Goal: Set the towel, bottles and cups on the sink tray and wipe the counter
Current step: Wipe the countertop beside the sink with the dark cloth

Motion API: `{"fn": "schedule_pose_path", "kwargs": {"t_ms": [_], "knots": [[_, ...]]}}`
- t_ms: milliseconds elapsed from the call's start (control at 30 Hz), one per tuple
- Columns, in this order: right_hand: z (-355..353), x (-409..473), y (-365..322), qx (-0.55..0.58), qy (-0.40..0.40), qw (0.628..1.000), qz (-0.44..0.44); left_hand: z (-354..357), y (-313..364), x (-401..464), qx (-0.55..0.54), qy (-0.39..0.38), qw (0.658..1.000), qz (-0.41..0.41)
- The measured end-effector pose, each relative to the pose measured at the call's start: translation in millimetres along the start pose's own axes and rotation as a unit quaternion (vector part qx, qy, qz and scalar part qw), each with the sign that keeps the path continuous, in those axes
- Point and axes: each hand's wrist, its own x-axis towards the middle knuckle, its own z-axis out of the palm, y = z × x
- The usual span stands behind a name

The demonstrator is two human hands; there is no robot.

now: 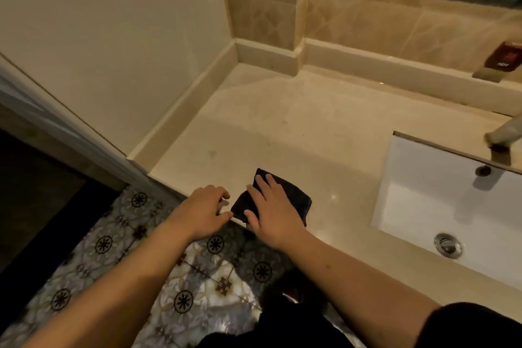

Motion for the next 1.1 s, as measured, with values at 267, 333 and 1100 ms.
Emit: {"fn": "schedule_pose_path", "kwargs": {"t_ms": [267, 333, 1100], "knots": [[24, 10, 19, -0.008, 0.006, 0.999, 0.048, -11, -5, 74, 0.056, -0.022, 0.997, 0.052], [24, 9, 25, -0.012, 0.017, 0.995, 0.098, -12, -4, 97, 0.073, -0.026, 0.994, 0.074], [35, 44, -6, -0.052, 0.028, 0.954, 0.292, -41, -37, 233, 0.087, -0.265, 0.933, 0.227]]}}
